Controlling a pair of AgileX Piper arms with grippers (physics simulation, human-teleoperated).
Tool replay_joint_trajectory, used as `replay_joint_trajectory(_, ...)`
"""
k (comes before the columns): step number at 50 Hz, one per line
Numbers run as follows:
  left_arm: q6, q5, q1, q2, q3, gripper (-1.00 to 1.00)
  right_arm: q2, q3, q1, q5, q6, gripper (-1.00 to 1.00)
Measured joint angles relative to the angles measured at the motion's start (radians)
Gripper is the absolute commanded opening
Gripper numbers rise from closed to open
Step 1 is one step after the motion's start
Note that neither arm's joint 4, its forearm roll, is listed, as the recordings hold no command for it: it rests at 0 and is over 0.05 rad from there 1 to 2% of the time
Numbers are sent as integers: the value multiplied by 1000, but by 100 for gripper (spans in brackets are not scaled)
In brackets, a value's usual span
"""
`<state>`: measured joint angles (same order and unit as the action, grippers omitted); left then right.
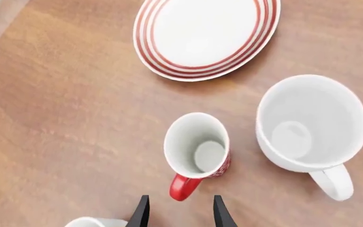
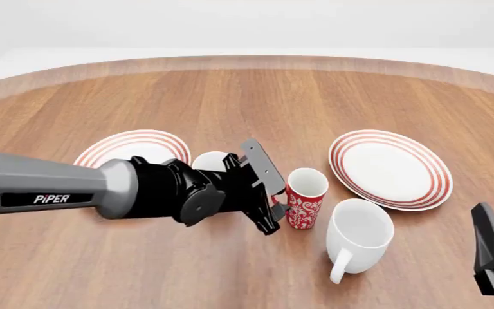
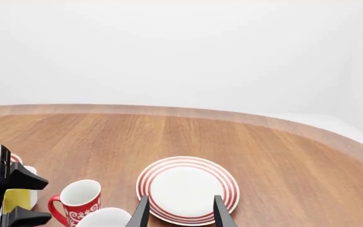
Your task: Put the red mug on the left plate.
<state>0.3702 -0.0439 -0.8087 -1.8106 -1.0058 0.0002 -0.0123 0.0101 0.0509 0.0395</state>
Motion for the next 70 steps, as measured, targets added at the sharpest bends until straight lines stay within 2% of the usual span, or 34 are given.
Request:
replay_joint_trajectory(32,-7,-4,20,-66,-43,100,0,-3,5,1,-3,100)
replay_joint_trajectory(33,-7,-5,20,-67,-43,-100,0,-3,5,1,-3,100)
replay_joint_trajectory(70,-33,-6,22,-17,-28,-100,0,-4,7,4,4,100)
